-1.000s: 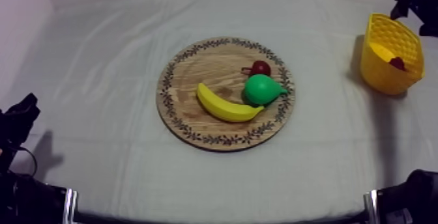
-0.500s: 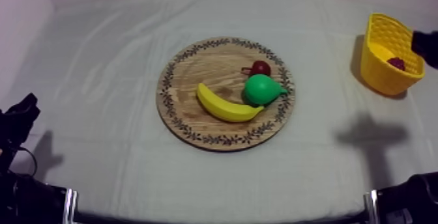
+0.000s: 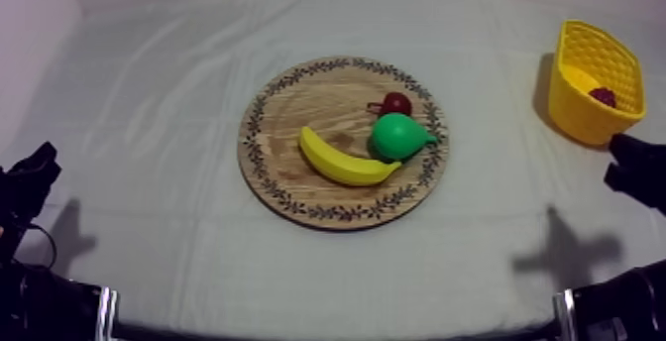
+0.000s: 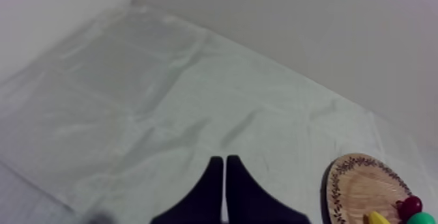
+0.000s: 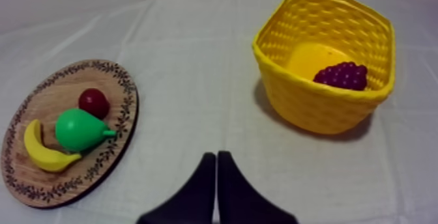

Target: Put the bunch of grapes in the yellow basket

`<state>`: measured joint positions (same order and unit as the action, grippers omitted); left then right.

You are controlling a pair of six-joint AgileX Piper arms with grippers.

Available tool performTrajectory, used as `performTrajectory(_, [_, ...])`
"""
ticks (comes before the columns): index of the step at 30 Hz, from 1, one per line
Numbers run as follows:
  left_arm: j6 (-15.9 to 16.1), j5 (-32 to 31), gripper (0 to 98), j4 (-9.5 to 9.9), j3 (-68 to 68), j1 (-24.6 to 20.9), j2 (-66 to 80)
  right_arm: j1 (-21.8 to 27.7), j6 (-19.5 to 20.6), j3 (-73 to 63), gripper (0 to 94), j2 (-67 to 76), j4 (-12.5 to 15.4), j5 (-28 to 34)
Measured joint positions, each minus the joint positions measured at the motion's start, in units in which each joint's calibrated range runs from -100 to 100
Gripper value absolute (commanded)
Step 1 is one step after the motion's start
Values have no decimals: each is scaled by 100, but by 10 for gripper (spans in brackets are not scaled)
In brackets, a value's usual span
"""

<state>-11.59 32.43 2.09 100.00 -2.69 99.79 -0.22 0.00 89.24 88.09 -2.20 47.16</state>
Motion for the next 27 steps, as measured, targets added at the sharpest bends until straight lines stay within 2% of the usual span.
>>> performTrajectory(10, [0, 0, 1, 0, 0, 0, 0, 40, -197, 916, 4, 714, 220, -388])
performTrajectory(15, [0, 0, 1, 0, 0, 0, 0, 85, -682, 1027, 3, 758, 306, -1029])
performTrajectory(21, [0, 0, 1, 0, 0, 0, 0, 134, -1138, 1054, 3, 757, 317, -1040])
performTrajectory(27, [0, 0, 1, 0, 0, 0, 0, 134, -1158, 1054, 3, 757, 317, -1040])
